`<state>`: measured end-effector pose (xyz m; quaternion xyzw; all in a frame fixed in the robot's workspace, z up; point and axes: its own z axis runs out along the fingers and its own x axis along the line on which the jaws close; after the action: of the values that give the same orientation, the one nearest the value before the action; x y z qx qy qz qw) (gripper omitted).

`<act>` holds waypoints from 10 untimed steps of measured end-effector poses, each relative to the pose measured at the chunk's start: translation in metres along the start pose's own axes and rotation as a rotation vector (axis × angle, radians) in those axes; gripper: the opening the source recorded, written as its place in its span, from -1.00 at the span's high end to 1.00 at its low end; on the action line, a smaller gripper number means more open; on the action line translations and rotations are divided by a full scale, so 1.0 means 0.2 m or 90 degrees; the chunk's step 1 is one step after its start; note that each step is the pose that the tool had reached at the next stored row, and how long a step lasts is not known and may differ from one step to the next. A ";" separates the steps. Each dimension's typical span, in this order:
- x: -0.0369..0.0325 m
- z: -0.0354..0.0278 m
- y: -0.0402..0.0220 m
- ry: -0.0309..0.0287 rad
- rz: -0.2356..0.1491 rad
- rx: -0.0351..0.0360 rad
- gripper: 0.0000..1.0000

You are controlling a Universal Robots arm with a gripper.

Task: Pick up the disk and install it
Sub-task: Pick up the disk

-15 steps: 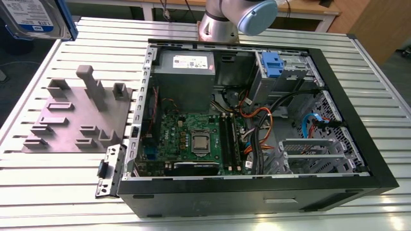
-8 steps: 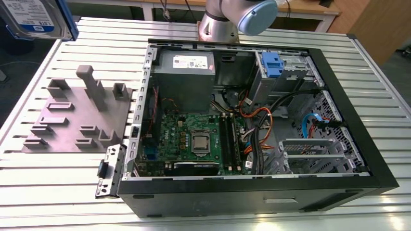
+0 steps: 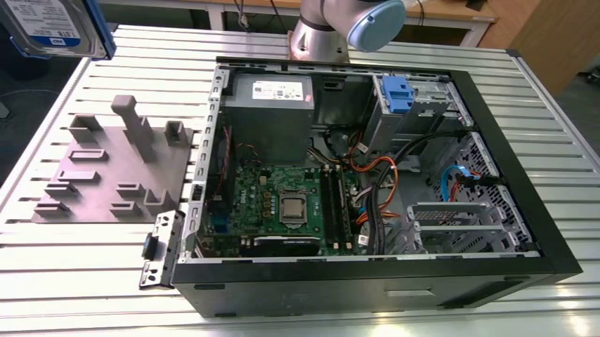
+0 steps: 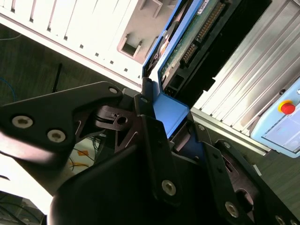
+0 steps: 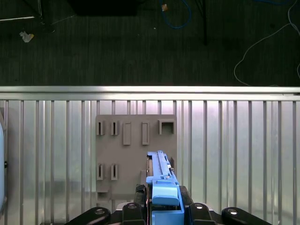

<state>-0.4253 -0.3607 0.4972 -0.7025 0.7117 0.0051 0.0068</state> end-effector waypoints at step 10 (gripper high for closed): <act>0.000 0.000 -0.015 0.0001 0.000 0.0000 0.26</act>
<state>-0.4223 -0.3607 0.4972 -0.7025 0.7117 0.0051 0.0068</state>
